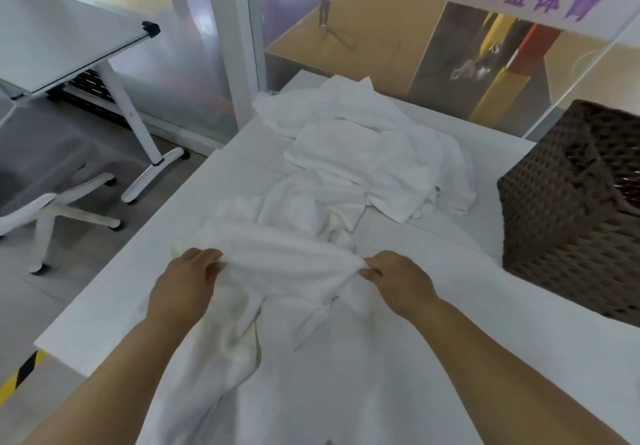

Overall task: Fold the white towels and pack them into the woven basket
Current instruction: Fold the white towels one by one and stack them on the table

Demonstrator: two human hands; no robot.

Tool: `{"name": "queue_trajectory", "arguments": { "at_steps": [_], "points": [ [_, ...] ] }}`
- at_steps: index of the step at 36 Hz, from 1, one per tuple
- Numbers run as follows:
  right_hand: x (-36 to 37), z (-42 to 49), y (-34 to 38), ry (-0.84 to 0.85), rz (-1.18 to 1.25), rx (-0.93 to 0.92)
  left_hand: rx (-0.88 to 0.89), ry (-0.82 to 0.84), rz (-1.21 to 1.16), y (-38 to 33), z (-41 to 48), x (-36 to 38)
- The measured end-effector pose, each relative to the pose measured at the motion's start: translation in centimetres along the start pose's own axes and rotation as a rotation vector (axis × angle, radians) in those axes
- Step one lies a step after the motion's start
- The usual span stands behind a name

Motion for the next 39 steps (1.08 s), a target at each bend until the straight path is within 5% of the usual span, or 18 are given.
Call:
{"name": "queue_trajectory", "arguments": {
  "at_steps": [16, 24, 34, 39],
  "points": [
    [-22.9, -5.7, 0.5, -0.540, -0.126, -0.015, 0.304, -0.329, -0.292, -18.7, 4.6, -12.9],
    [-34.4, -11.9, 1.3, -1.034, -0.215, -0.011, 0.363, -0.503, -0.502, -29.1, 4.0, -19.8],
    [-37.7, -22.9, -1.5, -1.379, -0.323, -0.078, 0.542, -0.574, -0.664, -35.1, -2.8, -22.9],
    [-34.1, -26.8, -5.0, -1.152, -0.235, -0.056, 0.588, -0.436, -0.673, -33.9, -6.9, -19.8]
  ]
}}
Point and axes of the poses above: each hand's wrist, its own z-axis towards the middle knuckle, its own x-axis out of the palm, y = z × x, the point moved 2 cm from there along z, towards the middle knuckle, and after that the axes turned 4 degrees about -y, right-handed, at the moved point
